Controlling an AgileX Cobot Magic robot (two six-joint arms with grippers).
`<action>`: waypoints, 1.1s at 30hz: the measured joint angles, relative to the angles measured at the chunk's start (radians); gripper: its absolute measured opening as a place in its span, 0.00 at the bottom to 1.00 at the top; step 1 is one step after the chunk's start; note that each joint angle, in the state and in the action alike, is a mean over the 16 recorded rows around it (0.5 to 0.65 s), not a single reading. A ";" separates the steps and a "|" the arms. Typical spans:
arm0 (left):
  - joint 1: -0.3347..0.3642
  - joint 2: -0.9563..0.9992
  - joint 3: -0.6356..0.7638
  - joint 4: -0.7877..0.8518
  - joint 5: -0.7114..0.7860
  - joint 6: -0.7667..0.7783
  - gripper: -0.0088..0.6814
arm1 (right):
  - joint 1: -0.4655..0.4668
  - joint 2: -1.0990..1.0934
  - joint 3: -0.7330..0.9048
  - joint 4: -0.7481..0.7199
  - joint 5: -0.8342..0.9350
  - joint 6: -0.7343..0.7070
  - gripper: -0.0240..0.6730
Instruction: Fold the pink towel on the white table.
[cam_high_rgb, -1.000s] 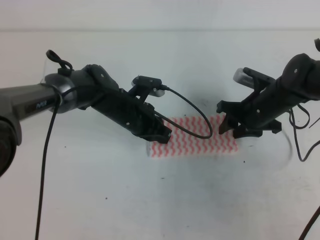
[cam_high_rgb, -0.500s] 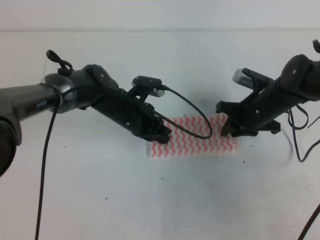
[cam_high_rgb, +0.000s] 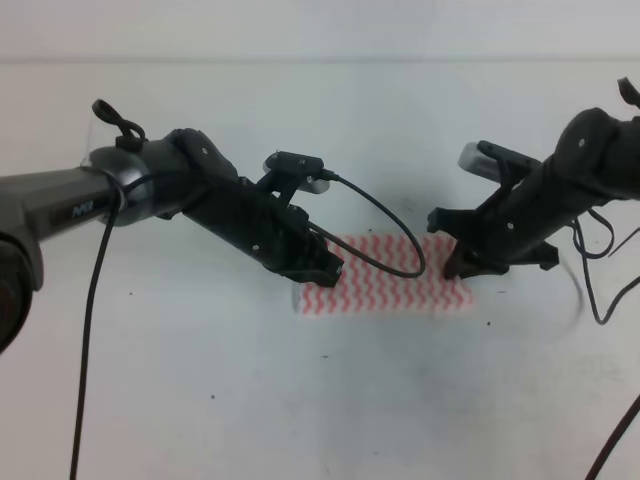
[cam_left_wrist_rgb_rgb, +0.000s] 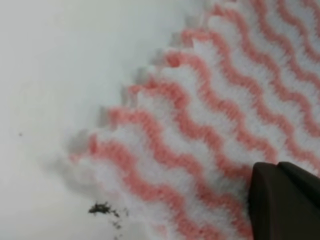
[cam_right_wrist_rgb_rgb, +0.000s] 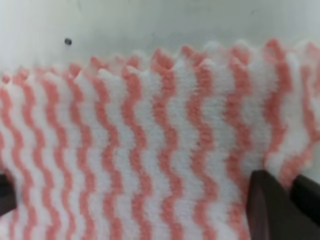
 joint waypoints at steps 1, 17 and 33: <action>0.000 0.000 0.000 0.000 0.000 0.000 0.00 | 0.005 -0.002 -0.007 0.000 0.003 0.000 0.02; 0.000 -0.023 0.000 -0.002 -0.001 0.016 0.00 | 0.104 -0.008 -0.105 -0.001 -0.003 0.000 0.02; 0.065 -0.099 0.033 -0.069 0.071 0.170 0.00 | 0.109 -0.002 -0.108 -0.007 -0.018 0.001 0.02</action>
